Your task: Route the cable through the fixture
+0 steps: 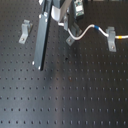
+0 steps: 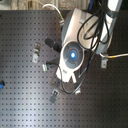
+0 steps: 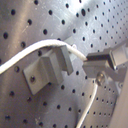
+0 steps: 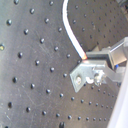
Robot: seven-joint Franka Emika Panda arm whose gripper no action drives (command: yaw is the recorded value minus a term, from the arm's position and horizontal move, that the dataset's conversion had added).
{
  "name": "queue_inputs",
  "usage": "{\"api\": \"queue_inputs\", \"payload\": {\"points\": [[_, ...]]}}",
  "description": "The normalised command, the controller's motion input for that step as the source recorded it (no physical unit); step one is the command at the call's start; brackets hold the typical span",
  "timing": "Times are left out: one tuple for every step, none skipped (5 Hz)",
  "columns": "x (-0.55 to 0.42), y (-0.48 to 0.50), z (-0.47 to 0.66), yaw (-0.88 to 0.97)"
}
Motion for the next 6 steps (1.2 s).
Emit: {"api": "queue_inputs", "payload": {"points": [[0.102,-0.181,-0.46,-0.21],[0.199,-0.138,-0.48,-0.19],[0.229,-0.167,-0.28,-0.19],[0.193,-0.073,-0.2,-0.14],[-0.278,-0.245,0.1,0.0],[-0.393,-0.248,0.14,0.17]]}}
